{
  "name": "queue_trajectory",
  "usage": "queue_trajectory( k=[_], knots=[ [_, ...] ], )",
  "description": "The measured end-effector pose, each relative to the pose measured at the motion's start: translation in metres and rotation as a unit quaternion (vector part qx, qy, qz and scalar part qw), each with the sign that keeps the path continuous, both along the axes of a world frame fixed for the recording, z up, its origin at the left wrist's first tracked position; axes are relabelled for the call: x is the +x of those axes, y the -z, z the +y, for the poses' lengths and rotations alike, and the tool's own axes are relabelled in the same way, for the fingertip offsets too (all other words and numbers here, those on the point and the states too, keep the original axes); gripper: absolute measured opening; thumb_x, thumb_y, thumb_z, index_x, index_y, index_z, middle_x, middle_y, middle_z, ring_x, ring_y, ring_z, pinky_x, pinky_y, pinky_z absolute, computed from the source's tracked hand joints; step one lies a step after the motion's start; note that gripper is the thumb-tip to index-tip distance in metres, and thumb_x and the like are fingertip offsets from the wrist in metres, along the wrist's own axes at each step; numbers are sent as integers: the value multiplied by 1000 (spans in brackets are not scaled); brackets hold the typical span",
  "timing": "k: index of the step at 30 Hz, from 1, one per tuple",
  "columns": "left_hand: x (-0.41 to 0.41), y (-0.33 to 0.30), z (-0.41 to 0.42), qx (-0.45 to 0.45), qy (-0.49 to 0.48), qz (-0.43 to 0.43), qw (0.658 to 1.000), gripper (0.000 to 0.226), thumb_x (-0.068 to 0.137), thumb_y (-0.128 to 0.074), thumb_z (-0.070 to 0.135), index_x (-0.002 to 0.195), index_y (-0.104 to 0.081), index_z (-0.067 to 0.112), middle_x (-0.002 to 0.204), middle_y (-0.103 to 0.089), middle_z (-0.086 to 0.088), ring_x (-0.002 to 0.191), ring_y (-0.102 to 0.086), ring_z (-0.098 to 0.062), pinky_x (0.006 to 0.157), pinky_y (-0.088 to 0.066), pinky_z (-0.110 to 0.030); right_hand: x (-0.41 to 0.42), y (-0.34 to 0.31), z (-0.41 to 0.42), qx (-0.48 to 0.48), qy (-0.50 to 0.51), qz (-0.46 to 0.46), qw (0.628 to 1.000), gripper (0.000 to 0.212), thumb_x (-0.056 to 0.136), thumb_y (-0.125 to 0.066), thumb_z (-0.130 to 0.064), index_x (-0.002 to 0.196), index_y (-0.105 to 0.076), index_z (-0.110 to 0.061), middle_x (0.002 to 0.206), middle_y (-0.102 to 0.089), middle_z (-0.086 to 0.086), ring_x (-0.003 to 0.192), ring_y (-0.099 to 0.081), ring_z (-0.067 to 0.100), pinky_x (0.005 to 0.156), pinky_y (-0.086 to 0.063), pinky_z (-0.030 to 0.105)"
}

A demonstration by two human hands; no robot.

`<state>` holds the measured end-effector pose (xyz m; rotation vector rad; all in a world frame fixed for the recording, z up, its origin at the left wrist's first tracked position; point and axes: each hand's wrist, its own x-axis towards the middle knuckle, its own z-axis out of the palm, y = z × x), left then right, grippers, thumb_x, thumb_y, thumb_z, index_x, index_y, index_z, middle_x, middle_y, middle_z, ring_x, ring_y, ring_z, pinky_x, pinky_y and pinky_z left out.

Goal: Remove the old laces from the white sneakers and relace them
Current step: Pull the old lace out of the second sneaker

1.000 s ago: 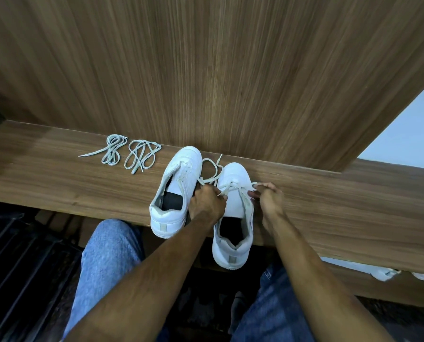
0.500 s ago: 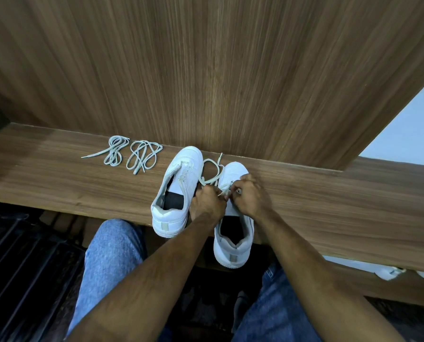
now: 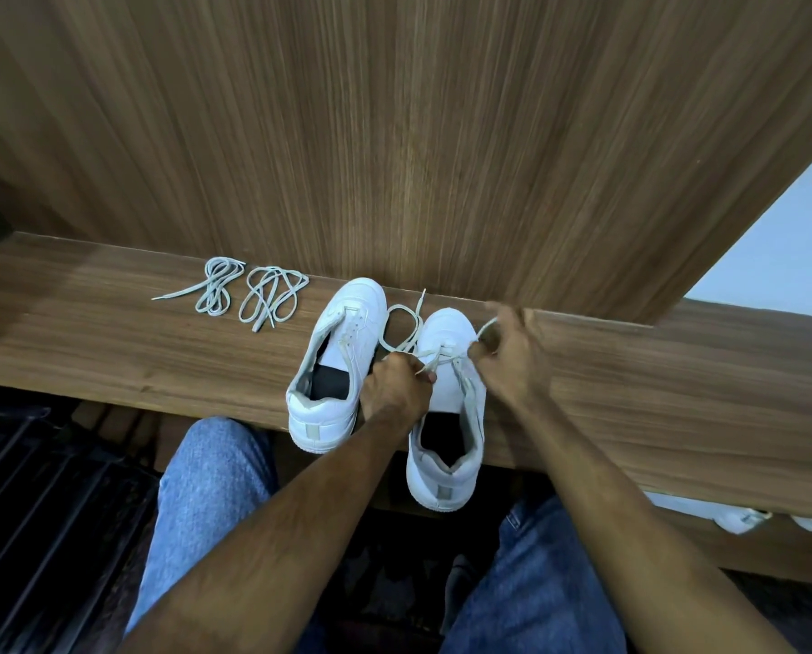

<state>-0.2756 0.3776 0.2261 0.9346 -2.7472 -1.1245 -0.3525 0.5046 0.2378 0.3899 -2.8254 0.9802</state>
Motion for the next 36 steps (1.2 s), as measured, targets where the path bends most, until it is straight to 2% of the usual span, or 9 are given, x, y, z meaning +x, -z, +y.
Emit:
queue_trajectory(
  k=[5,10,13,17,21,24,27,31,36],
  knots=[
    [1,-1,0,4,5,-3,1000,26,87,-64,39,102,-72,19,111,-68,-10,105,-61,-33,83,-47,-34,9,10,-20,211,-97,5,973,37,86,-59,-34,121,-62,-23,138,-40,5,137,-27,24,103,-37,39],
    [1,-1,-1,10,2,-2,1000,24,86,-65,38,100,-72,19,110,-68,-11,104,-61,-33,81,-47,-33,9,11,-28,235,-121,-8,964,25,88,-58,-33,107,-70,-23,134,-45,2,135,-29,21,103,-36,36],
    [2,0,-1,18,0,0,1000,26,87,-64,40,101,-73,20,109,-68,-11,104,-61,-34,82,-48,-34,3,18,-23,116,-114,-20,986,16,87,-57,-19,91,-73,-15,117,-52,4,117,-45,23,95,-40,30],
    [3,-2,-2,13,1,6,1000,25,88,-64,38,104,-72,21,111,-68,-9,105,-61,-33,84,-47,-33,-2,-4,-14,-235,-9,-75,969,16,87,-57,-5,72,-65,-8,87,-46,-3,88,-51,13,72,-34,4],
    [4,-4,0,5,1,6,1000,22,89,-64,37,103,-72,22,112,-68,-10,107,-60,-33,85,-46,-34,-9,-33,2,-391,98,46,914,15,76,-51,-17,63,-56,-10,74,-45,0,64,-44,0,70,-37,24],
    [4,-4,1,4,3,6,1000,23,88,-64,37,104,-72,23,112,-68,-9,107,-60,-32,85,-47,-34,-13,-26,5,-209,92,45,973,12,80,-57,-17,90,-63,-13,95,-50,0,73,-54,2,76,-45,34],
    [4,-5,2,0,5,4,1000,24,89,-64,38,105,-72,22,112,-68,-9,106,-61,-32,84,-47,-34,-8,-2,0,40,-9,28,999,43,80,-66,-26,122,-59,-23,131,-46,7,117,-50,28,97,-44,44],
    [6,-6,1,-5,10,4,1000,23,90,-61,33,105,-72,20,112,-67,-11,106,-60,-33,84,-47,-34,5,17,-18,193,-138,-12,971,37,81,-63,-35,115,-64,-23,134,-47,4,133,-35,25,105,-36,41],
    [6,-6,0,3,8,3,1000,21,89,-61,33,101,-72,20,109,-68,-12,104,-61,-34,82,-47,-34,7,22,-26,223,-119,-3,968,23,84,-58,-30,104,-66,-21,123,-51,4,121,-44,25,93,-45,40]
  ],
)
